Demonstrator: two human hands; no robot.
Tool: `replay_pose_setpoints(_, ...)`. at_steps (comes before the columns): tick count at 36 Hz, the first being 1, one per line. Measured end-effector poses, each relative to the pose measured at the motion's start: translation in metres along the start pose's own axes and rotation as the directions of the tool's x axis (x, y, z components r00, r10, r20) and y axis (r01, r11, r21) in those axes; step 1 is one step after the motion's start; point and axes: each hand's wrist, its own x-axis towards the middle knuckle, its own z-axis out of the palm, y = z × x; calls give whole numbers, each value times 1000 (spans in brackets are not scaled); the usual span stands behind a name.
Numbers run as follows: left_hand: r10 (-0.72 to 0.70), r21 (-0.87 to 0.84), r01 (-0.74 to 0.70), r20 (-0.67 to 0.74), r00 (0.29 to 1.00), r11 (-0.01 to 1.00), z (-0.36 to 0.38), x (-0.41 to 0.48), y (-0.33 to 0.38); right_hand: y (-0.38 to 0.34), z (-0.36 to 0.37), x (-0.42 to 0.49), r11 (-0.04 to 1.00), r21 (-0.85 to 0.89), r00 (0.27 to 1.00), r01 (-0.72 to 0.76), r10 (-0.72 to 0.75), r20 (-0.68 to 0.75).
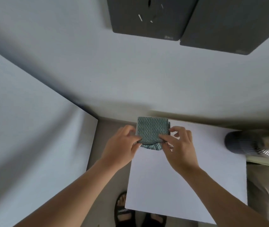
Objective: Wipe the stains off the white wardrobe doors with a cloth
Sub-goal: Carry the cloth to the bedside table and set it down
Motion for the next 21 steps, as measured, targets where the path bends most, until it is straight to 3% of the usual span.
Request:
replay_pose_setpoints(7,-76,48,72,72,995,996,18,-8,-8,12,8,-14,977,-213,975,15,33,220)
replay_pose_setpoints(12,-44,-62,44,3,999,997,11,-6,7,8,-4,-10,974,-207,993,94,-75,96)
replay_pose_setpoints(15,2,31,-1,-21,1000,1000,13,14,14,9,-1,1,947,-276,986,165,-156,56)
replay_pose_setpoints(18,32,204,-60,140,990,977,22,34,14,6,10,8,909,-363,968,205,-134,211)
replay_pose_setpoints(21,-18,301,-66,270,963,951,21,47,13,7,16,14,902,-397,937,167,-20,349)
